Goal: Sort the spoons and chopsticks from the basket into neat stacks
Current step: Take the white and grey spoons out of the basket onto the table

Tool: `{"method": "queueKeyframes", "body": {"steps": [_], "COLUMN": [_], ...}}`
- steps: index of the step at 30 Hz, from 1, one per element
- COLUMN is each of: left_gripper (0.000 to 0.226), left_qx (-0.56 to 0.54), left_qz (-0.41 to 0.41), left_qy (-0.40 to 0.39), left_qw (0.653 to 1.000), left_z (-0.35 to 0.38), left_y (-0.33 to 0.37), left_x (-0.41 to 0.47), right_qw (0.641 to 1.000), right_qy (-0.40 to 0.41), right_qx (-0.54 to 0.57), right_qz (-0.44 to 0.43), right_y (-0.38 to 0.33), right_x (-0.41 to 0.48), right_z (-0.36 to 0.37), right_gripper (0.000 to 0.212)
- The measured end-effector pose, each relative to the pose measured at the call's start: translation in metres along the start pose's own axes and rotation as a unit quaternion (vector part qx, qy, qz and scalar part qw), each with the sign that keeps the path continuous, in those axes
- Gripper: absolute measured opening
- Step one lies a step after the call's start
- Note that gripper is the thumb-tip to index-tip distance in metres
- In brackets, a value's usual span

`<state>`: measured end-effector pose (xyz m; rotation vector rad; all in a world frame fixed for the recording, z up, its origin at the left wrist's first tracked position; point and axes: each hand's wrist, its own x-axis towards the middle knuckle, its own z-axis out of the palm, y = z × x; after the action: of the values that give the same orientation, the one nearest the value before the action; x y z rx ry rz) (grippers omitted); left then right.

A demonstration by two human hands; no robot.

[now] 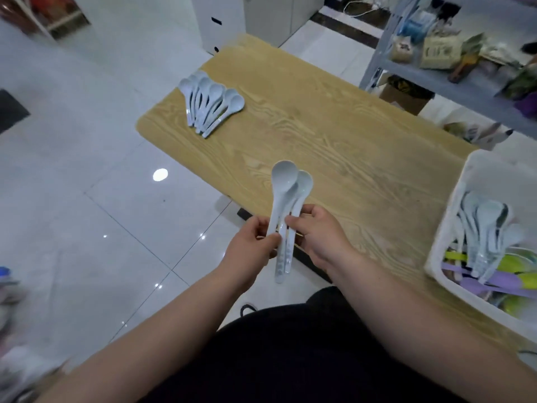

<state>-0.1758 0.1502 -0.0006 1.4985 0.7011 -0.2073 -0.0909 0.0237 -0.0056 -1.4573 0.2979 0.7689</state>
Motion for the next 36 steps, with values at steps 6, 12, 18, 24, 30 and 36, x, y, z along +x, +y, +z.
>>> {"method": "queueKeyframes", "body": {"steps": [6, 12, 18, 24, 30, 36], "left_gripper": [0.017, 0.016, 0.016, 0.019, 0.019, 0.03], "left_qx": [-0.046, -0.052, -0.049, -0.125, -0.026, 0.079], "left_qz": [-0.034, -0.06, -0.085, -0.111, -0.11, -0.139], "left_qy": [0.02, 0.052, 0.101, 0.185, 0.155, 0.082], "left_qw": [0.998, 0.995, 0.99, 0.968, 0.981, 0.984], "left_z": [-0.042, -0.077, -0.12, -0.165, -0.242, -0.315], "left_y": [0.004, 0.033, 0.068, 0.091, 0.096, 0.096], "left_x": [0.04, 0.102, 0.166, 0.228, 0.304, 0.397], "right_qw": [1.0, 0.999, 0.996, 0.995, 0.991, 0.969], "right_qy": [-0.002, -0.025, -0.046, -0.01, 0.058, 0.221], "right_qx": [-0.009, -0.007, -0.015, -0.005, 0.023, 0.006], "right_qz": [0.021, 0.044, 0.068, 0.098, 0.116, 0.112], "right_y": [-0.015, -0.042, -0.077, -0.093, -0.102, -0.105], "right_x": [0.047, 0.113, 0.188, 0.252, 0.312, 0.361], "right_z": [0.035, 0.057, 0.101, 0.136, 0.174, 0.211], "right_gripper": [0.032, 0.024, 0.028, 0.03, 0.026, 0.022]}}
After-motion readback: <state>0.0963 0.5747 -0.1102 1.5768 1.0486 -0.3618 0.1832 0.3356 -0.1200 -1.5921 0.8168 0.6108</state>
